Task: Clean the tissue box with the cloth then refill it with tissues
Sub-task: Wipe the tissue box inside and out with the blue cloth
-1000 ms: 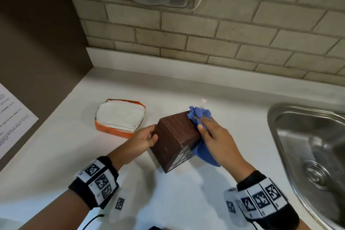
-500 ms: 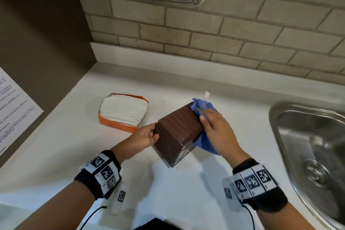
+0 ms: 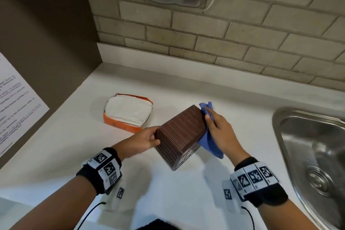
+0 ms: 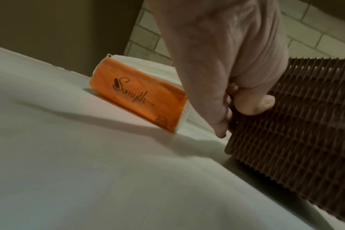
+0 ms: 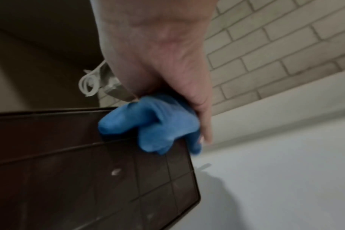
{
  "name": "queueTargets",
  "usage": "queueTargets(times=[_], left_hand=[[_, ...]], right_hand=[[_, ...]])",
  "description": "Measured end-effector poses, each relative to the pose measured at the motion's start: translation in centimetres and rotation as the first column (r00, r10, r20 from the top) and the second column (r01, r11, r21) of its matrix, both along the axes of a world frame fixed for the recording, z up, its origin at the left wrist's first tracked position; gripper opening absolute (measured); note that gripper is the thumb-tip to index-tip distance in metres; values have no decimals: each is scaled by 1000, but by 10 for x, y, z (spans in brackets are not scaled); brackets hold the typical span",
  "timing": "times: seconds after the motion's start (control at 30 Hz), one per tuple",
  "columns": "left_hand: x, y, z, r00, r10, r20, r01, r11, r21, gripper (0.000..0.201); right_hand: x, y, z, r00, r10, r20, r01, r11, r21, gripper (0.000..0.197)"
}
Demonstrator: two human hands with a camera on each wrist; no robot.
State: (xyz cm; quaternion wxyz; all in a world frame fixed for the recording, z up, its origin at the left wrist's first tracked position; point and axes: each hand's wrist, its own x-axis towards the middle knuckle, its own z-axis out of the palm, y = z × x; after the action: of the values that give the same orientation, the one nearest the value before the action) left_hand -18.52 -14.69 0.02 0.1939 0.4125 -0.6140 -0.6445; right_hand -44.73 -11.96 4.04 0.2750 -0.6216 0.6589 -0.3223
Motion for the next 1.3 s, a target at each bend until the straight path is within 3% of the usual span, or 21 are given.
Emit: queueTargets(times=[0.07, 0.17, 0.27, 0.37, 0.4, 0.5, 0.57, 0.63, 0.73, 0.83, 0.93, 1.0, 1.03, 1.13, 1.3], left_hand=[[3, -3, 7, 996, -83, -26, 84, 995, 47, 39], [2, -8, 23, 977, -146, -154, 173, 969, 178, 60], [-17, -10, 42, 976, -102, -190, 139, 971, 192, 37], [-40, -16, 55, 996, -40, -76, 52, 985, 166, 52], [-46, -18, 58, 999, -17, -51, 24, 990, 139, 48], [-51, -19, 62, 990, 39, -134, -27, 996, 88, 30], [-48, -17, 64, 979, 29, -200, -17, 998, 62, 30], [-48, -14, 65, 975, -7, -221, 12, 1000, 22, 33], [-54, -9, 58, 963, -16, -268, 15, 1000, -5, 43], [-53, -3, 50, 954, -6, -301, 9, 1000, 8, 37], [-46, -3, 44, 949, 12, -315, 1, 999, 42, 60], [-43, -5, 43, 950, -11, -312, 24, 999, 36, 84], [-43, -5, 44, 953, -28, -301, 37, 999, 25, 85], [-45, -4, 45, 962, 3, -274, 2, 1000, 18, 64], [-49, -5, 54, 973, 67, -223, -79, 996, -48, 33]], right_hand=[[-5, 0, 2, 978, -37, 208, 21, 997, 77, 35], [-2, 5, 6, 967, -37, 252, 17, 996, 82, 32], [9, 14, 16, 974, -23, 227, 12, 999, 48, 33], [22, 28, 30, 986, 23, 164, -20, 1000, -24, 33], [25, 33, 35, 990, 24, 142, -16, 998, -54, 34], [24, 49, 51, 995, 4, 100, 10, 989, -146, 35], [19, 57, 60, 997, -19, 76, 31, 986, -166, 36], [20, 63, 62, 998, -47, -43, 37, 978, -205, 35], [35, 70, 53, 981, 5, -193, -63, 953, -298, 41], [41, 75, 39, 975, 107, -194, -157, 951, -265, 44], [24, 66, 35, 979, 144, -143, -172, 963, -206, 42], [12, 54, 37, 993, 76, -93, -92, 980, -177, 41], [7, 48, 38, 997, 39, -74, -51, 985, -166, 41], [14, 49, 39, 992, 23, -127, -47, 982, -185, 41], [46, 68, 36, 917, 169, -360, -281, 917, -283, 44]])
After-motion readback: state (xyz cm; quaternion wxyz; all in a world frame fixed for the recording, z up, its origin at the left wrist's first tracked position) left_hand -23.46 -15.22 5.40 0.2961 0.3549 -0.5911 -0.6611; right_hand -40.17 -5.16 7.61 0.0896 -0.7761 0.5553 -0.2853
